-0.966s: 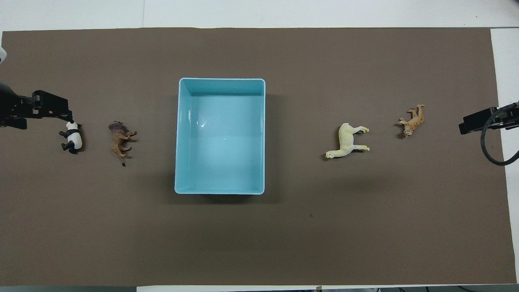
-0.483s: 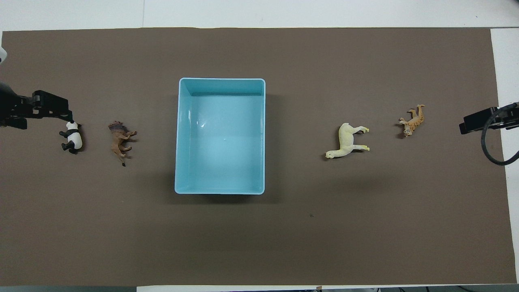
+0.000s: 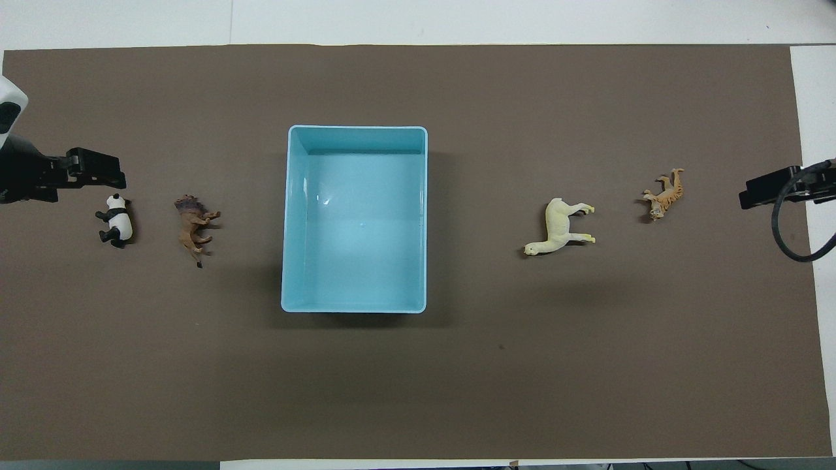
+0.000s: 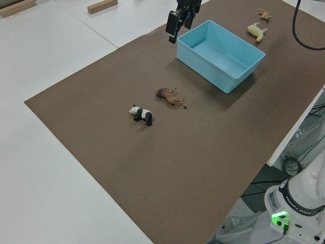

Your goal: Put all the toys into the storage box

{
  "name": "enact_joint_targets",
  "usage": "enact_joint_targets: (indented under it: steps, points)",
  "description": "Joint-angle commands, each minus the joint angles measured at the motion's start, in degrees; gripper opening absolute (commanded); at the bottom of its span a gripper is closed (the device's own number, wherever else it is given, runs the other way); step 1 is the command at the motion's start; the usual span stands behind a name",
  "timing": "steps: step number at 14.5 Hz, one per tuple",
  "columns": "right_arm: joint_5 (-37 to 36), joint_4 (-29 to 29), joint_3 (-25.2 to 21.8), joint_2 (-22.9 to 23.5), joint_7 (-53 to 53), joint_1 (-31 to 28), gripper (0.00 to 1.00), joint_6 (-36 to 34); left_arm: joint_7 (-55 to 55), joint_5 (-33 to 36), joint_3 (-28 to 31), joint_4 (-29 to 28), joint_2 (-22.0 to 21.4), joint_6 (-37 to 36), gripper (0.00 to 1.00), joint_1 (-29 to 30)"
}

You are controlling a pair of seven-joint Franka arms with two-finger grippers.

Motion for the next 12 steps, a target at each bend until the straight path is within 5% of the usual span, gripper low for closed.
enact_joint_targets:
  steps: [1,12]
  points:
    - [-0.5,-2.9,0.6,0.2,8.1,-0.9,1.00,4.7,0.7,0.7,-0.3,-6.7,-1.1,7.0,1.00,1.1]
    - [0.6,-3.7,0.6,14.8,41.2,-4.3,1.00,22.9,2.5,0.8,-0.3,-19.9,7.7,30.8,1.00,0.9]
